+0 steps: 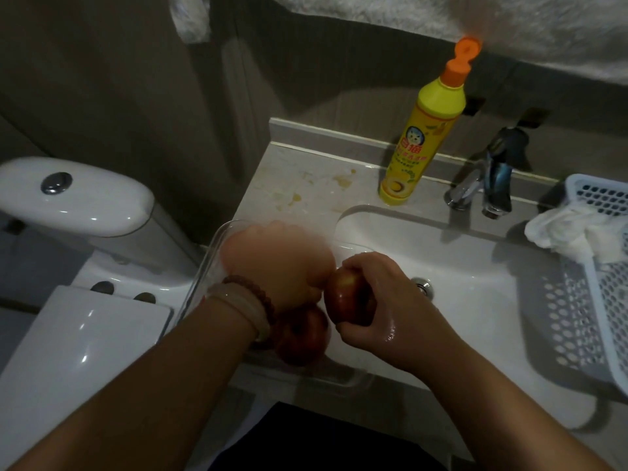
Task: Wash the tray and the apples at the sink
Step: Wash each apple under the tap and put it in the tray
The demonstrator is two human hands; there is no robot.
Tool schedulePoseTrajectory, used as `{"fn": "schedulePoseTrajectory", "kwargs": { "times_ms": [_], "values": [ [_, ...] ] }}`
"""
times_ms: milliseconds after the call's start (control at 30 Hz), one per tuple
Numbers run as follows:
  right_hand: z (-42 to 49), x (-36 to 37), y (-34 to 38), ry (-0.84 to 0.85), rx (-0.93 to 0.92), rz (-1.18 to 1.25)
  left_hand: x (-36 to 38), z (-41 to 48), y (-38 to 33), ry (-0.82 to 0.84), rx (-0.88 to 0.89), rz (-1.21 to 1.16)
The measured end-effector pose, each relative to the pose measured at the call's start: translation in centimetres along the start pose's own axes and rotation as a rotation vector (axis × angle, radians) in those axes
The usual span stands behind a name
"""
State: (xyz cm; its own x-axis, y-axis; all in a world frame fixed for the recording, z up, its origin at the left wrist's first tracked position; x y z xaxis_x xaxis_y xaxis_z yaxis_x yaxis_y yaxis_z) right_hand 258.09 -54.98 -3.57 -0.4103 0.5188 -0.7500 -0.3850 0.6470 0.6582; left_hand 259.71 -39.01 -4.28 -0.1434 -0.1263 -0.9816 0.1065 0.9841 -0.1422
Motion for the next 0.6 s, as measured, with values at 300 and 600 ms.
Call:
{"fn": "schedulePoseTrajectory", "kwargs": {
  "times_ms": [300, 600],
  "values": [
    [0.7, 0.0, -0.1, 0.022, 0.03, -0.025, 0.8, -0.1, 0.7, 0.02, -0.001, 0.0],
    [1.2, 0.0, 0.2, 0.129, 0.047, -0.065, 1.1, -1.8, 1.2, 0.094, 0.083, -0.122]
  ]
}}
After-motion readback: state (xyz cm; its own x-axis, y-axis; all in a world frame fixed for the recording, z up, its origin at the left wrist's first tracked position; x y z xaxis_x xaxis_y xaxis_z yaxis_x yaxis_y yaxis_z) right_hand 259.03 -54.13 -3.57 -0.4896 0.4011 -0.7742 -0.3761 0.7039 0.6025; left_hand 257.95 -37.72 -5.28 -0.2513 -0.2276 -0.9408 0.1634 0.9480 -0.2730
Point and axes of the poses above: each hand's wrist, its own z-axis towards the middle knuckle, its own x-axis out of the palm, y = z × x, the point moved 5 cm from there along z, towards the middle knuckle
